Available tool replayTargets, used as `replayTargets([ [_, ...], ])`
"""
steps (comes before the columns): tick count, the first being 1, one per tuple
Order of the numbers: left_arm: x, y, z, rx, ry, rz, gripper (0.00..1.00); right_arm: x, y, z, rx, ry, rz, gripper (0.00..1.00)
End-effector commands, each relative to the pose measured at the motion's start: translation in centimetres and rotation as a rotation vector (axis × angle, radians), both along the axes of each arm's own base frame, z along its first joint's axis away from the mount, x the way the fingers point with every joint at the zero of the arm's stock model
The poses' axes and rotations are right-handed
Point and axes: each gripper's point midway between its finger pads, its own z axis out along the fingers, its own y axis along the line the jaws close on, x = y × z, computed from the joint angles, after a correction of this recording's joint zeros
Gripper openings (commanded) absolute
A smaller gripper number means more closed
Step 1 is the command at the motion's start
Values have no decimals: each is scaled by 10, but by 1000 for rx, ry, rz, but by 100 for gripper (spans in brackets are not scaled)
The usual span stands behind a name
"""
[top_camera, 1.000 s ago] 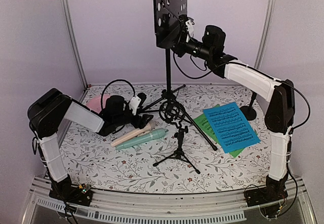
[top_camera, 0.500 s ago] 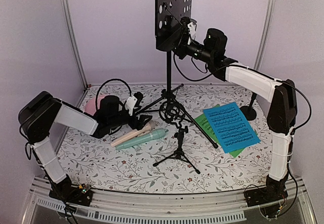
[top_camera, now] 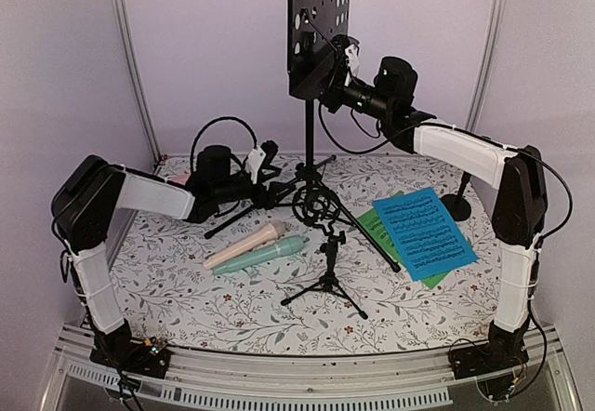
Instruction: Pack up the instrument practice props
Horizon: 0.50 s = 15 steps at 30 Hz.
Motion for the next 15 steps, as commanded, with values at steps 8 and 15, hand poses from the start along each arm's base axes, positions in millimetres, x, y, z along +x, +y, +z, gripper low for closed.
replayTargets([
  [8,12,-10,-66,164,133,-113,58,7,11,-156,-290,360,22,0],
  [15,13,-11,-51,129,88,-112,26,7,13,-162,-290,371,35,0],
])
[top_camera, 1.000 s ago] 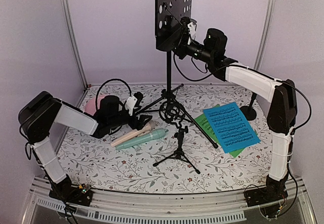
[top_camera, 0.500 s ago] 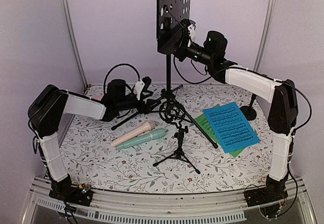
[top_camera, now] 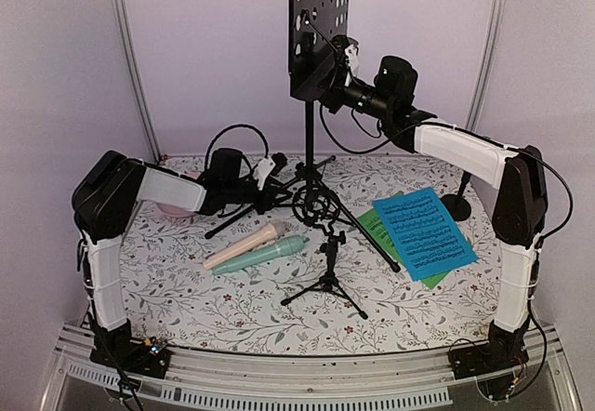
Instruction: Pack up the instrument practice props
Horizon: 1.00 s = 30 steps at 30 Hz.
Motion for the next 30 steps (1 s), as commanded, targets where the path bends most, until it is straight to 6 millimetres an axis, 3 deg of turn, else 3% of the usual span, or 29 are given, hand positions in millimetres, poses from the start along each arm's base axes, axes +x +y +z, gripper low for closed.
replayTargets([
  [1,-7,-5,8,-20,8,-37,25,9,12,-161,-284,356,19,0],
  [2,-4,-7,9,-17,6,-30,20,9,12,-161,-285,358,20,0],
  [4,2,-9,9,-6,0,-6,0,9,11,-160,-286,358,21,0],
  [8,-3,-14,40,-90,-21,-18,0,6,12,-157,-280,368,29,0],
  [12,-25,-8,105,-222,-92,-36,0,7,11,-152,-281,372,19,0],
  [18,-41,1,174,-326,-172,-37,0,5,11,-123,-251,354,22,0],
  [24,-55,9,219,-403,-253,-44,0,-7,19,-109,-258,340,48,0],
  [30,-66,10,256,-471,-334,-62,0,-15,26,-116,-277,348,69,0],
])
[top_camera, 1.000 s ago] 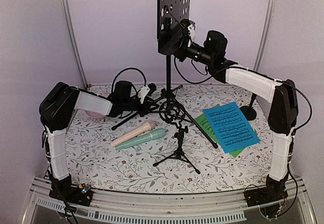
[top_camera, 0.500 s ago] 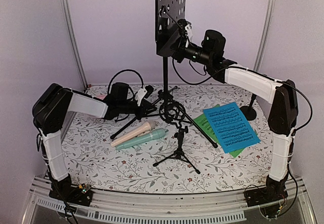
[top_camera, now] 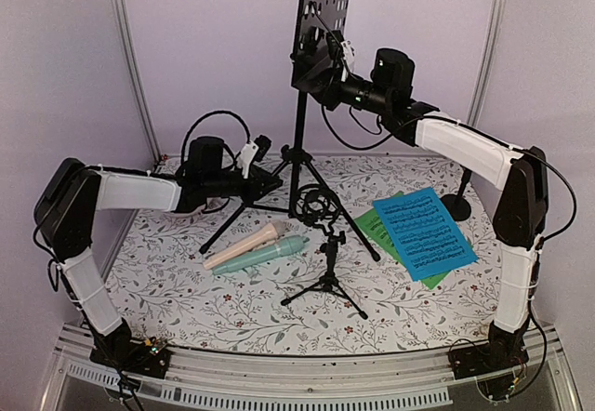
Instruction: Pack up the instrument practice props
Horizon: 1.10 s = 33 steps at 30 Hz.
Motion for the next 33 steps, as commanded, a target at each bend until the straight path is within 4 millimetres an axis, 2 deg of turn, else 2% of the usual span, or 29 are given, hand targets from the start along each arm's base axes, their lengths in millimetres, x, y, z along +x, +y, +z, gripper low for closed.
replayTargets([
  [1,-28,-8,189,-350,-436,-84,0,-2,17,-121,-251,250,38,0],
  [12,-33,6,254,-433,-564,-11,0,-17,37,-103,-232,243,91,0],
  [19,-44,18,296,-484,-639,13,0,-22,39,-56,-156,227,113,0],
  [24,-47,20,300,-495,-645,11,0,-27,37,-39,-130,214,121,0],
  [33,-46,18,290,-532,-637,5,0,-26,29,-43,-157,195,56,0],
])
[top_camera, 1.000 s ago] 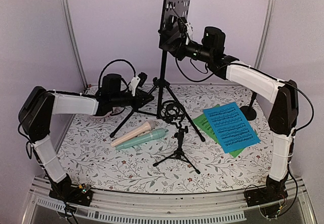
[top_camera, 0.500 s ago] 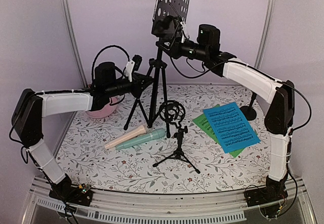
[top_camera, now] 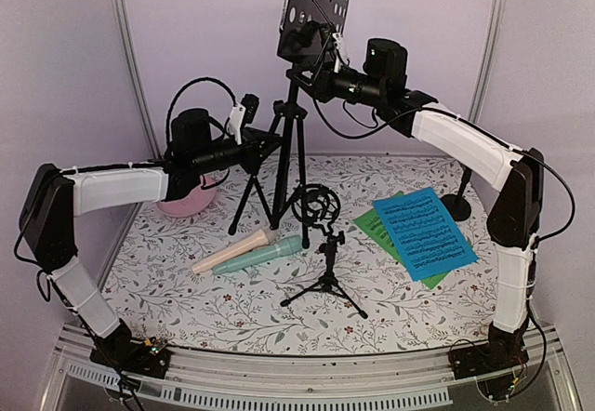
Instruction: Pack up the instrument practice props
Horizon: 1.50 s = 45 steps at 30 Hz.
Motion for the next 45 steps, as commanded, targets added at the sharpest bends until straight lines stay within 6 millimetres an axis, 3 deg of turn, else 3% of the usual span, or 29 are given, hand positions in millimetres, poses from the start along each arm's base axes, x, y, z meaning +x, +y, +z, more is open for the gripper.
replayTargets([
  [1,-45,19,166,-298,-473,-26,0,-14,11,-60,-181,56,28,0],
  [5,-39,8,149,-307,-440,-72,0,-12,5,-71,-171,78,-14,0],
  [10,-47,0,126,-358,-410,-161,0,-20,2,-96,-158,112,6,0],
  [13,-47,-5,112,-363,-390,-197,7,-21,2,-102,-164,113,7,0],
  [16,-48,-10,103,-366,-382,-230,16,-21,2,-102,-163,112,7,0],
  [22,-46,-18,87,-375,-367,-269,22,-20,-1,-96,-149,117,-10,0],
  [29,-28,-26,64,-335,-329,-236,32,-21,-4,-88,-134,125,-15,0],
  [39,-12,-40,4,-187,-252,-234,62,-24,-7,-91,-139,132,-12,0],
  [45,-8,-42,-21,-137,-221,-227,64,-24,-8,-91,-139,133,-13,0],
])
